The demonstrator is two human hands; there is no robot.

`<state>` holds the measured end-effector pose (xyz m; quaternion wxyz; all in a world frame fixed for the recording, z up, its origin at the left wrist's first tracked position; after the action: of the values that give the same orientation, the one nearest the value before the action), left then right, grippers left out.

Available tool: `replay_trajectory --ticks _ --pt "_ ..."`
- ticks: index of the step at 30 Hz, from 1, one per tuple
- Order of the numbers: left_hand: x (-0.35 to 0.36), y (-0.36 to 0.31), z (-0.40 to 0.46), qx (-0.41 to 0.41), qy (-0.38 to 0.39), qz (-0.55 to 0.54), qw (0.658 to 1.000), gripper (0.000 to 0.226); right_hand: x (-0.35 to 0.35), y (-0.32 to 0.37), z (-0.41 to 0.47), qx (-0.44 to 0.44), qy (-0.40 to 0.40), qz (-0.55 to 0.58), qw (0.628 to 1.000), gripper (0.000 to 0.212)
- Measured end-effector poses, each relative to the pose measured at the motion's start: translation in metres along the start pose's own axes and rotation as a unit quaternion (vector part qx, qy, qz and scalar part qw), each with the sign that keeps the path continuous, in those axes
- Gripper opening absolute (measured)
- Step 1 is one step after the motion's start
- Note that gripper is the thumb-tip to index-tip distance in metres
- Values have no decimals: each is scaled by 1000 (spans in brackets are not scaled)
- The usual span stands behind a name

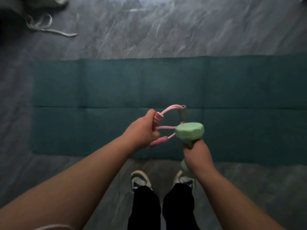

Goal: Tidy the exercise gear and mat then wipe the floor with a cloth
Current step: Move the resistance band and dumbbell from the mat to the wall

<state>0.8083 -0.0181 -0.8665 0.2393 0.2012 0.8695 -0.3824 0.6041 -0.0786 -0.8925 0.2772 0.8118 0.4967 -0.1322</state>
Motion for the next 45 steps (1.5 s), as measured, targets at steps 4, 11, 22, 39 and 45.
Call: replay_trajectory --ticks 4,11,22,39,45 --pt "-77 -107 -83 16 5 -16 1000 37 -111 29 -125 13 -22 56 998 24" --pt "-172 -319 -217 91 4 -99 991 34 -302 36 -323 7 -106 83 991 25" --pt "-122 -621 -341 301 100 -57 947 41 -500 -125 -538 22 -294 258 920 25" --pt "213 -1023 -456 520 176 26 835 32 -771 -496 -644 23 -459 362 811 36" --pt "271 -1103 -435 512 156 -1 844 22 -864 -554 -615 13 -448 366 815 36"
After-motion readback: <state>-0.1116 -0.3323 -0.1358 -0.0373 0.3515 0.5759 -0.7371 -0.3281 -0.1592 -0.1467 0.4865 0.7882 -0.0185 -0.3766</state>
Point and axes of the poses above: each hand's wrist, its own z-axis towards the middle knuckle, its own x-axis out of the palm, y = z × x, the point moved 10 cm from there along z, towards the middle knuckle, and after that the axes turned 8 degrees about x, right-handed, at the moved point
